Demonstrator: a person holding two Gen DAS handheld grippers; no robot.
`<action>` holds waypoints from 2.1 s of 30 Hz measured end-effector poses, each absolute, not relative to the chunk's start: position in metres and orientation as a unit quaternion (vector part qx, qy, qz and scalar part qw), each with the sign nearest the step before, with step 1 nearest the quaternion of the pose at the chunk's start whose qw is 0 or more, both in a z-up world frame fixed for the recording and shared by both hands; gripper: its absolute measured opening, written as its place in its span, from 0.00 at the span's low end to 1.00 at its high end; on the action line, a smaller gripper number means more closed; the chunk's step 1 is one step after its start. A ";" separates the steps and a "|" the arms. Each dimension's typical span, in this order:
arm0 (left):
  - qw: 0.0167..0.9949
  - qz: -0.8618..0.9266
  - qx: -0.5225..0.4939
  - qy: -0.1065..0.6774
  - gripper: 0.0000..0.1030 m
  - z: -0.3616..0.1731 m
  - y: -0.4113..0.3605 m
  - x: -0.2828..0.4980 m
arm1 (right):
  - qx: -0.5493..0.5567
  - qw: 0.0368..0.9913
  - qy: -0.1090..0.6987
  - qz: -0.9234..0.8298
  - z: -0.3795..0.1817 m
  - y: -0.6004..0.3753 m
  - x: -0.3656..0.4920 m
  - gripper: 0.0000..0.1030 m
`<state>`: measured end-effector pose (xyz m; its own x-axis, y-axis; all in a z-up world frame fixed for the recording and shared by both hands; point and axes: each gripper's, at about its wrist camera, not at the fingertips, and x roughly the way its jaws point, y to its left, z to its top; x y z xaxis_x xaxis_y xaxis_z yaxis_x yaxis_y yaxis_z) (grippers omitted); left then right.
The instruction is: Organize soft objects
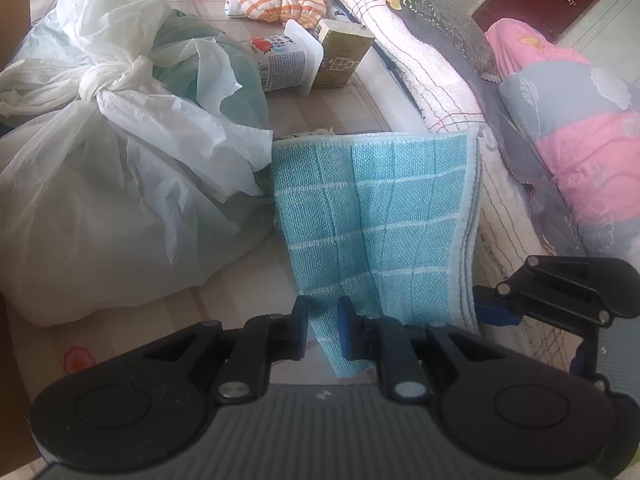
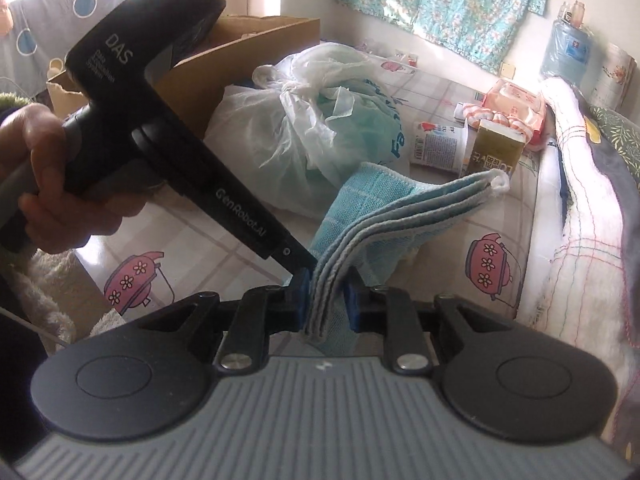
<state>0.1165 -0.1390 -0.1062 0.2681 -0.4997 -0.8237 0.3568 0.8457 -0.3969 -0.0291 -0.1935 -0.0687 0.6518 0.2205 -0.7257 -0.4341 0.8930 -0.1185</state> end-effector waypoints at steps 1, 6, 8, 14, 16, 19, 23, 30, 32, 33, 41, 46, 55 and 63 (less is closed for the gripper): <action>0.796 -0.269 -0.070 0.538 0.15 -0.103 -0.138 0.117 | -0.153 0.895 0.377 0.183 -0.071 -0.190 -0.029 0.18; 0.811 -0.272 -0.089 0.510 0.20 -0.083 -0.130 0.115 | -0.195 0.885 0.377 0.192 -0.083 -0.176 -0.024 0.20; 0.817 -0.276 -0.098 0.497 0.21 -0.074 -0.127 0.114 | -0.206 0.881 0.378 0.195 -0.087 -0.171 -0.024 0.22; 0.829 -0.291 -0.124 0.462 0.22 -0.055 -0.121 0.110 | -0.210 0.878 0.380 0.201 -0.094 -0.166 -0.020 0.41; 0.828 -0.305 -0.128 0.453 0.31 -0.052 -0.121 0.108 | -0.203 0.880 0.378 0.205 -0.096 -0.164 -0.020 0.48; 0.824 -0.312 -0.112 0.459 0.35 -0.054 -0.128 0.108 | -0.203 0.880 0.377 0.205 -0.099 -0.161 -0.021 0.55; 0.817 -0.302 -0.089 0.483 0.35 -0.069 -0.136 0.110 | -0.194 0.884 0.374 0.203 -0.097 -0.163 -0.025 0.59; 0.809 -0.260 -0.068 0.523 0.35 -0.095 -0.138 0.119 | -0.159 0.897 0.370 0.183 -0.087 -0.183 -0.036 0.61; 0.806 -0.257 -0.071 0.528 0.35 -0.099 -0.137 0.121 | -0.139 0.902 0.369 0.176 -0.082 -0.196 -0.039 0.62; 0.806 -0.256 -0.071 0.530 0.35 -0.099 -0.137 0.122 | -0.124 0.905 0.368 0.172 -0.079 -0.204 -0.040 0.63; 0.801 -0.252 -0.070 0.539 0.33 -0.107 -0.136 0.127 | 0.033 0.924 0.354 0.138 -0.065 -0.276 -0.045 0.63; 0.798 -0.259 -0.066 0.540 0.30 -0.108 -0.141 0.128 | 0.172 0.917 0.336 0.127 -0.077 -0.306 -0.038 0.63; 0.793 -0.265 -0.066 0.545 0.30 -0.112 -0.145 0.133 | 0.342 0.862 0.358 0.108 -0.122 -0.308 0.006 0.60; 0.794 -0.263 -0.080 0.543 0.32 -0.116 -0.146 0.138 | 0.371 0.844 0.370 0.116 -0.139 -0.299 0.019 0.51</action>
